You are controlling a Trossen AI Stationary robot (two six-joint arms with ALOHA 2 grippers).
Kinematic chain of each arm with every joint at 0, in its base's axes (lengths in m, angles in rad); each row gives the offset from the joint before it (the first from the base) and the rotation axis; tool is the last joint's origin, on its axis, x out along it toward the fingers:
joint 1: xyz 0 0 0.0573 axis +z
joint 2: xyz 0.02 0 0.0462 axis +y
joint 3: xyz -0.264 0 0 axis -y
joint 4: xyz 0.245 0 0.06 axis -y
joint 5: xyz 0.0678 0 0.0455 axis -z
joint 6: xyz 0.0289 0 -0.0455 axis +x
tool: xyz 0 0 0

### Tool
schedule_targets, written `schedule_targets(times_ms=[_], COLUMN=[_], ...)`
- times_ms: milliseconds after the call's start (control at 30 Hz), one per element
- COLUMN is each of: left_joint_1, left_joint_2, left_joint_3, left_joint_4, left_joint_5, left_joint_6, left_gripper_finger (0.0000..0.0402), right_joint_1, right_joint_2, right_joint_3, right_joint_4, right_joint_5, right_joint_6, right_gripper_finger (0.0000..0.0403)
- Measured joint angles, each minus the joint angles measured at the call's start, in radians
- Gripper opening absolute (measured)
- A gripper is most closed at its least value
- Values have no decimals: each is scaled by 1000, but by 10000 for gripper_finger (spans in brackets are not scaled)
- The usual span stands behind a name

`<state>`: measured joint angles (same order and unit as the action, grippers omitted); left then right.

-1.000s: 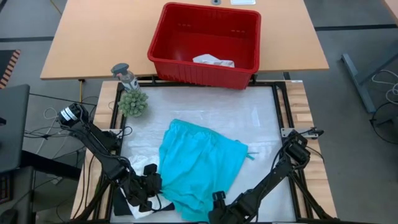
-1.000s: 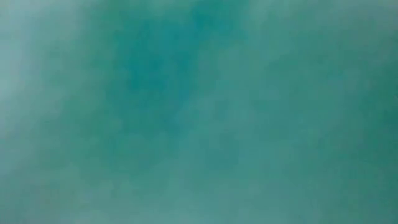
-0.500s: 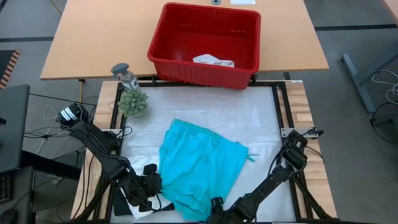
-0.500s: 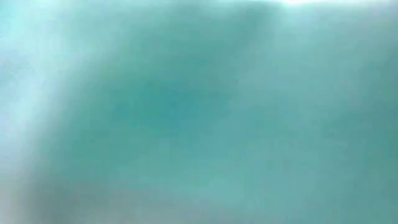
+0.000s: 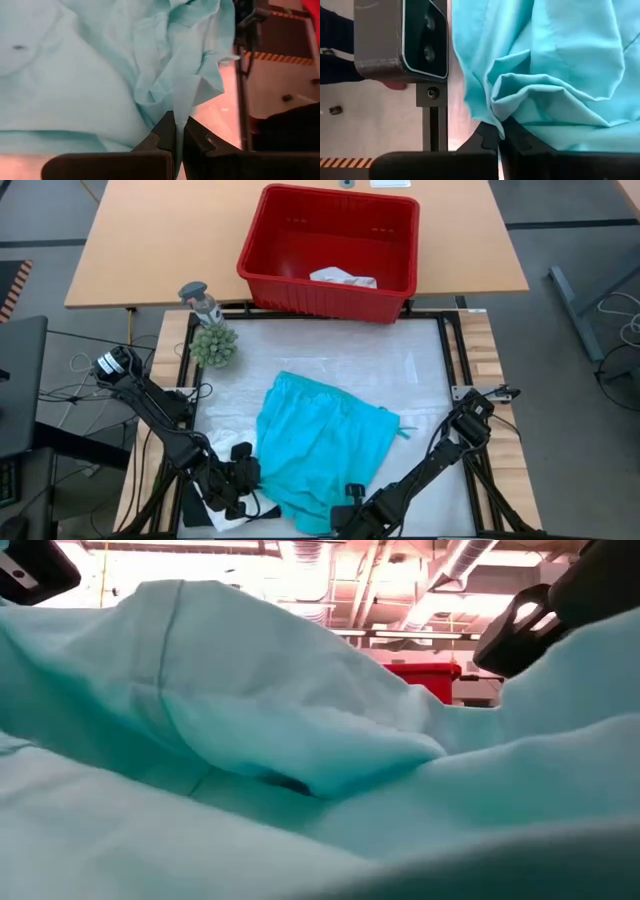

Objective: Fold Laundry from Bin
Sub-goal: Fold the blue shorts

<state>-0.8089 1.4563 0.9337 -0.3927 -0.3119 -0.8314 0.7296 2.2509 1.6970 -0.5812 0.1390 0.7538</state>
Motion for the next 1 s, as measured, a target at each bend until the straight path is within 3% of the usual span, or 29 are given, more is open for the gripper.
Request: schedule_targets(times_ms=[167,433,667,1000], left_joint_1=[30,116,264,503], left_joint_2=[-5,-66,-157,-242], left_joint_3=[0,0,0,0], left_joint_4=[46,48,41,-8], left_joint_5=[76,82,70,63], left_joint_6=[-46,-18,125,380], left_gripper_finger=[0,0,0,0], right_joint_1=[10,51,48,-25], right_joint_2=[-7,-87,-151,-264], right_joint_3=[65,156,157,158], right_joint_4=[-117,-433,-646,-957], right_joint_5=[20,148,229,376], right_joint_6=[9,164,391,547], right_gripper_finger=[20,20,20,20])
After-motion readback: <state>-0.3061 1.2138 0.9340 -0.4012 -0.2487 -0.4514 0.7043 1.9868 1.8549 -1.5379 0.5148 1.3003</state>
